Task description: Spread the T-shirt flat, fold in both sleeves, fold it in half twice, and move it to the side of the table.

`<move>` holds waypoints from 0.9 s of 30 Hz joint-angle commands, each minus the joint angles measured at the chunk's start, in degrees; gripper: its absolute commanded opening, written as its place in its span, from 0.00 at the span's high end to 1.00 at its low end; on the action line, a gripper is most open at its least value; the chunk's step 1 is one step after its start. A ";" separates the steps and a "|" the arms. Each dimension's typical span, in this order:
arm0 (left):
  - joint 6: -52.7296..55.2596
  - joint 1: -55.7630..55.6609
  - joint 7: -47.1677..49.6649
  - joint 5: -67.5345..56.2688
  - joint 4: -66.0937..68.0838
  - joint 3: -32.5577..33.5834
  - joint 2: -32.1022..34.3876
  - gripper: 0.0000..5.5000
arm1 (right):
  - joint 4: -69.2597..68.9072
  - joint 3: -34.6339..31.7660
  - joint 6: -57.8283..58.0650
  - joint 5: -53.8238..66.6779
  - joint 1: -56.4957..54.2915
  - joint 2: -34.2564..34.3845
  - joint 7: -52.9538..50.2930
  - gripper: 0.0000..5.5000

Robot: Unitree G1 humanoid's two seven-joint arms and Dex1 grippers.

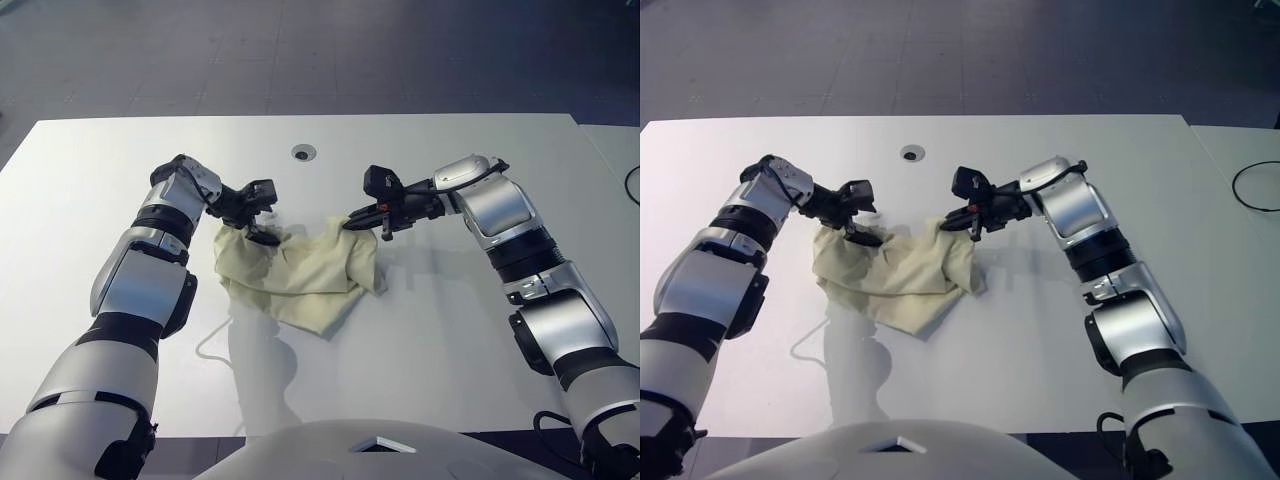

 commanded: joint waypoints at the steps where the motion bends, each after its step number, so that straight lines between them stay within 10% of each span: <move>1: 2.70 3.60 -0.68 3.10 2.58 -2.11 -0.86 0.35 | 0.10 -0.16 -0.02 -0.34 -1.26 0.25 -0.36 1.00; 27: 2.95 3.82 0.15 -0.11 1.79 -0.43 -0.78 0.99 | 2.69 -0.53 -1.10 -0.64 -2.34 0.21 -0.09 1.00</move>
